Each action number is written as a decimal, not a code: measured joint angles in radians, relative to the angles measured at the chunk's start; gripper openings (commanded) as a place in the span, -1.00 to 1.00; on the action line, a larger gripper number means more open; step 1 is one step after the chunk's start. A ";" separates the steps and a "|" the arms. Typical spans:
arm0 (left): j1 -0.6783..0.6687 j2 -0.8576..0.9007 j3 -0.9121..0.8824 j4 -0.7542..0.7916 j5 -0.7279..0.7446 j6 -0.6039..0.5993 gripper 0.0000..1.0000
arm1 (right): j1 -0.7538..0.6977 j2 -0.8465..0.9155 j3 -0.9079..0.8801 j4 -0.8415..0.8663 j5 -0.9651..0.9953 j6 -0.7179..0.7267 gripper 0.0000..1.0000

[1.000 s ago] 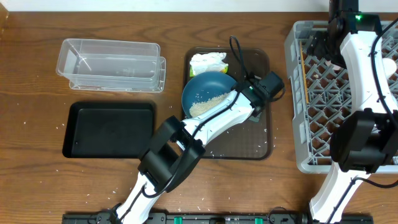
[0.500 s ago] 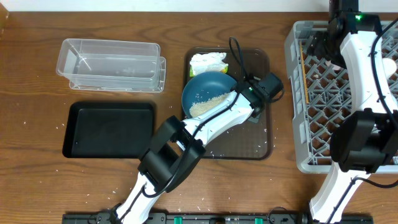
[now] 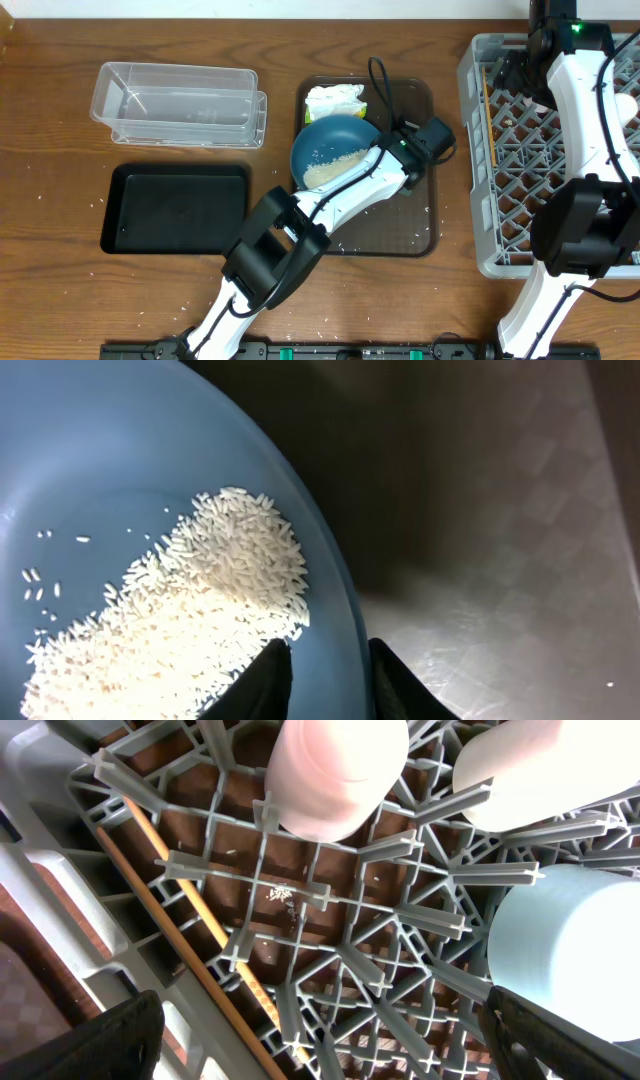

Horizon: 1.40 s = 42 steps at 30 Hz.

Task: Sort waste into correct bins and load items into the dishwasher rack
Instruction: 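Lift the blue plate with the left gripper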

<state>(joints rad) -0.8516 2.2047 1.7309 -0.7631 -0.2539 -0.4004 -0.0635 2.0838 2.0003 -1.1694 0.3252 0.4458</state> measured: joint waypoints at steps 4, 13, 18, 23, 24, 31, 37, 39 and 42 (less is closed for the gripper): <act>-0.005 0.000 -0.002 0.000 -0.010 0.000 -0.51 | 0.000 0.000 0.000 0.000 0.000 0.000 0.99; -0.051 0.000 -0.003 -0.003 -0.016 0.000 -0.70 | 0.000 0.000 0.000 0.000 0.000 0.000 0.99; -0.067 0.000 -0.003 -0.005 -0.015 0.001 -0.78 | 0.000 0.000 0.000 0.000 0.000 0.000 0.99; -0.066 0.000 -0.003 -0.010 -0.016 0.001 -0.88 | 0.000 0.000 0.000 0.000 0.000 0.000 0.98; -0.066 0.000 -0.003 -0.011 -0.019 0.002 -0.88 | 0.000 0.000 0.000 0.000 0.000 0.000 0.98; -0.066 -0.014 -0.003 -0.050 -0.045 0.001 -0.87 | 0.000 0.000 0.000 0.000 0.000 0.000 0.98; -0.067 -0.075 -0.003 -0.089 -0.071 -0.019 -0.88 | 0.000 0.000 0.000 0.000 0.000 0.000 0.98; -0.066 -0.102 -0.003 -0.108 -0.097 -0.037 -0.88 | 0.000 0.000 0.000 0.000 0.000 0.000 0.98; -0.064 -0.150 -0.003 -0.129 -0.143 -0.053 -0.88 | 0.000 0.000 0.000 0.000 0.000 0.000 0.98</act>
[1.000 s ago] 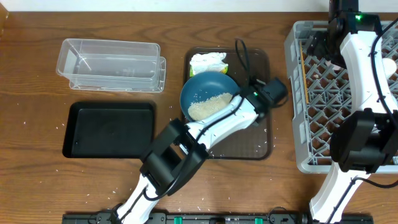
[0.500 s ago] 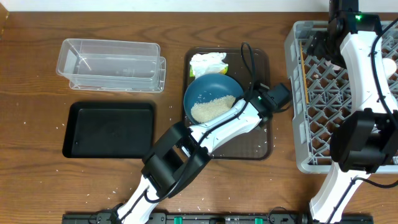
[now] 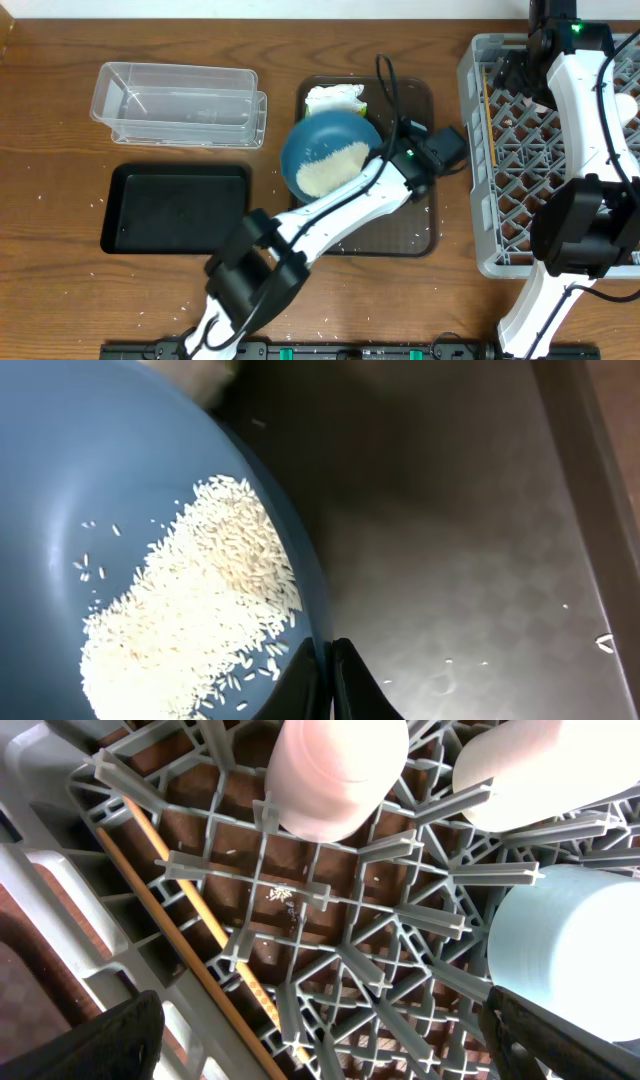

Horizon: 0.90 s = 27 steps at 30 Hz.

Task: Sort waste into correct bins and load items into the dishwasher rack
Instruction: 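Lift the blue plate with the left gripper, then carry the blue plate over the black tray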

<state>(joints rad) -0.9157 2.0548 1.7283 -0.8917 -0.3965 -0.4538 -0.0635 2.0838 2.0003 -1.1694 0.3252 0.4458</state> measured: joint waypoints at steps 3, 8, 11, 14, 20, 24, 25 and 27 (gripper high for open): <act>0.006 -0.043 0.000 -0.017 -0.019 -0.012 -0.88 | 0.000 0.000 0.000 0.000 0.000 0.000 0.98; 0.029 -0.089 0.000 -0.052 -0.033 -0.023 -0.88 | 0.000 0.000 0.000 0.000 0.000 0.000 0.98; 0.057 -0.107 0.000 -0.081 -0.035 -0.044 -0.88 | 0.000 0.000 0.000 0.000 0.000 0.000 0.99; 0.094 -0.132 0.000 -0.112 -0.035 -0.067 -0.88 | 0.000 0.000 0.000 0.000 0.000 0.000 0.99; 0.198 -0.254 0.000 -0.138 0.032 -0.086 -0.88 | 0.000 0.000 0.000 0.000 0.000 0.000 0.98; 0.309 -0.336 0.000 -0.150 0.112 -0.093 -0.88 | 0.000 0.000 0.000 0.000 0.000 0.000 0.99; 0.335 -0.346 0.000 -0.156 0.130 -0.094 -0.88 | 0.000 0.000 0.000 0.000 0.000 0.000 0.98; 0.406 -0.356 0.000 -0.167 0.187 -0.097 -0.88 | 0.000 0.000 0.000 0.000 0.000 0.000 0.98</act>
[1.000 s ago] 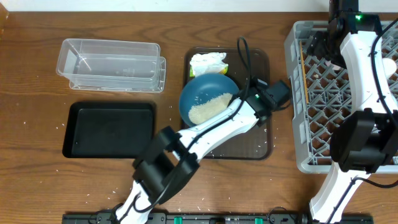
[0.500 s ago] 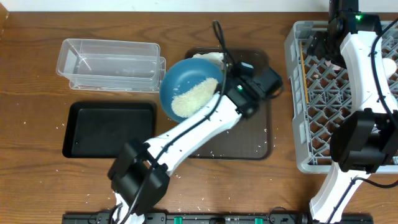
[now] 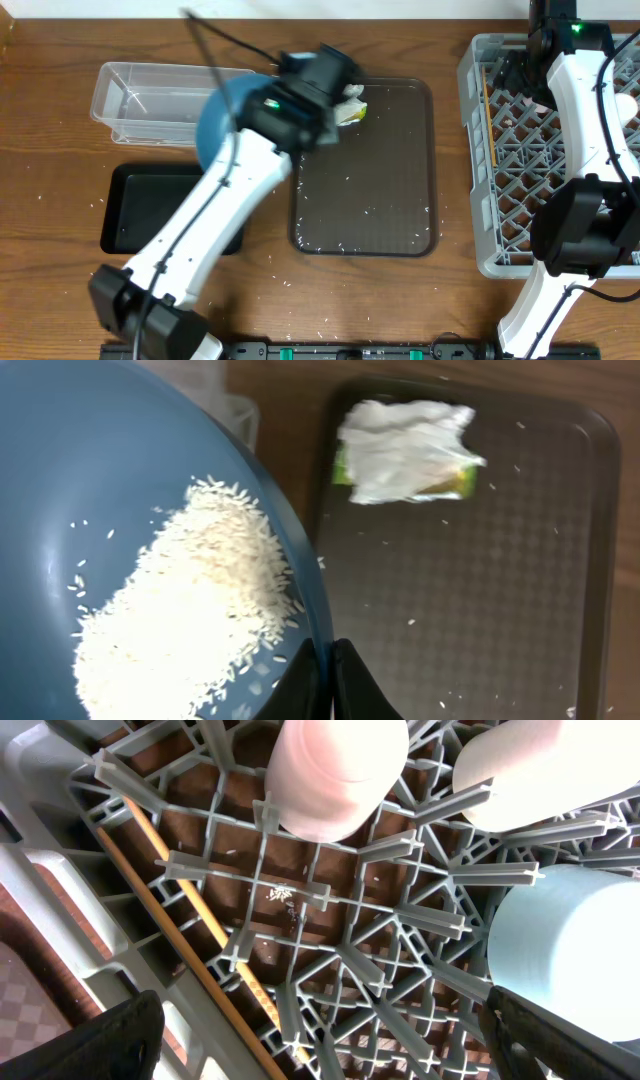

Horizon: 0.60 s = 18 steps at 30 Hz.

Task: Sort waste into correct bins and load items into the dishwasher rack
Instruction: 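Carry the blue plate over the black tray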

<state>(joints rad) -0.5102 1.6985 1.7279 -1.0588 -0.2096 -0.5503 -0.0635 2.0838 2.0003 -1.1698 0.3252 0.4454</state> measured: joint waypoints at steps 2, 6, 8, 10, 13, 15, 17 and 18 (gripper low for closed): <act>0.060 0.000 0.000 -0.016 0.051 0.000 -0.88 | 0.000 0.000 0.000 0.000 0.000 0.000 0.98; 0.189 0.000 0.000 -0.052 0.149 0.000 -0.88 | 0.000 0.000 0.000 0.000 0.000 0.000 0.99; 0.238 0.000 -0.001 -0.069 0.183 0.000 -0.88 | 0.000 0.000 0.000 0.000 0.000 0.000 0.99; 0.295 0.000 -0.002 -0.086 0.223 0.000 -0.88 | 0.000 0.000 0.000 0.000 0.000 0.000 0.99; 0.353 0.000 -0.002 -0.094 0.272 0.000 -0.88 | 0.000 0.000 0.000 0.000 0.000 0.000 0.99; 0.388 0.000 -0.002 -0.095 0.307 0.001 -0.88 | 0.000 0.000 0.000 0.000 0.000 0.000 0.98; 0.417 0.000 -0.002 -0.095 0.343 0.004 -0.88 | 0.000 0.000 0.000 0.000 0.000 0.000 0.99; 0.425 0.000 -0.002 -0.096 0.356 0.005 -0.88 | 0.000 0.000 0.000 0.000 0.000 0.000 0.99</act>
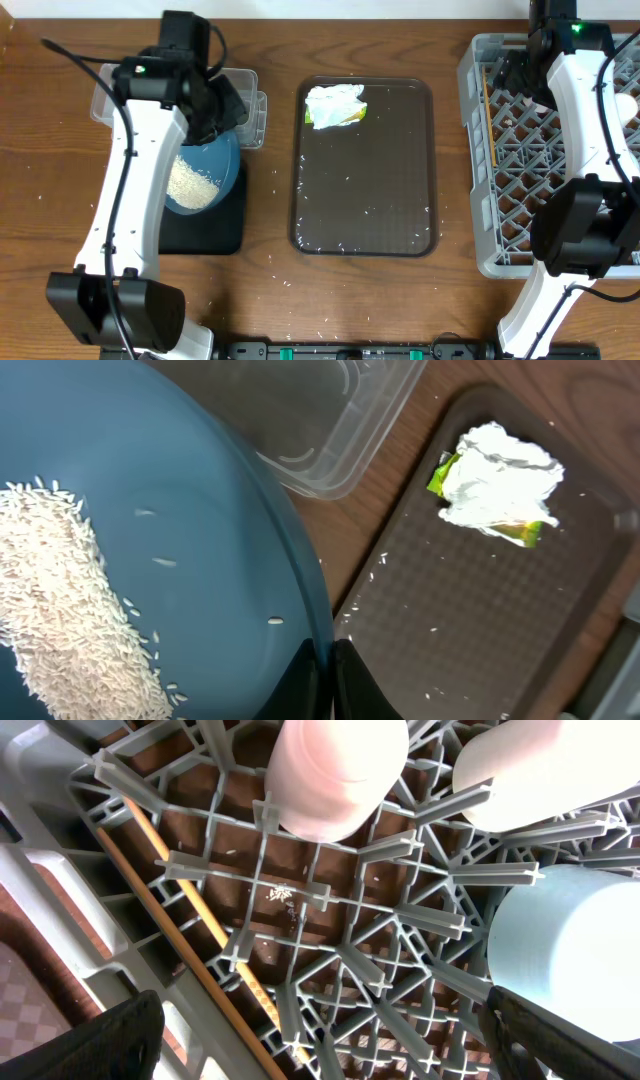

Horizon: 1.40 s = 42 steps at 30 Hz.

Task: Sort waste into correct bins and load items into the dishwasher rack
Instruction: 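Carry the blue plate over the black tray, then tilt the blue plate to pour the rice onto the black tray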

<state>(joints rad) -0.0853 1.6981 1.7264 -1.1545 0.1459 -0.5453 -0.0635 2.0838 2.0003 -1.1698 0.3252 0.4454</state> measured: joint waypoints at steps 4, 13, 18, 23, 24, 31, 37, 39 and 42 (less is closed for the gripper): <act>0.034 0.000 0.000 -0.006 0.077 0.014 -0.88 | 0.000 0.000 0.000 0.000 0.000 0.000 0.98; 0.132 0.000 -0.008 -0.024 0.350 0.085 -0.88 | 0.000 0.000 0.000 0.000 0.000 0.000 0.99; 0.212 0.000 -0.019 -0.057 0.446 0.122 -0.88 | 0.000 0.000 0.000 0.000 0.000 0.000 0.99; 0.268 0.000 -0.019 -0.098 0.489 0.158 -0.88 | 0.000 0.000 0.000 0.000 0.000 0.000 0.98; 0.279 0.000 -0.019 -0.098 0.507 0.168 -0.88 | 0.000 0.000 0.000 0.000 0.000 0.000 0.98; 0.372 0.000 -0.085 -0.098 0.705 0.259 -0.87 | 0.000 0.000 0.000 0.000 0.000 0.000 0.99; 0.462 0.000 -0.178 -0.098 0.809 0.317 -0.88 | 0.000 0.000 0.000 0.000 0.000 0.000 0.98; 0.499 0.000 -0.212 -0.099 0.855 0.352 -0.88 | 0.000 0.000 0.000 0.000 0.000 0.000 0.99; 0.548 0.000 -0.241 -0.098 0.938 0.401 -0.88 | 0.000 0.000 0.000 0.000 0.000 0.000 0.99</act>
<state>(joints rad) 0.4629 1.6981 1.4849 -1.2526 1.0840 -0.1444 -0.0635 2.0838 2.0003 -1.1698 0.3252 0.4458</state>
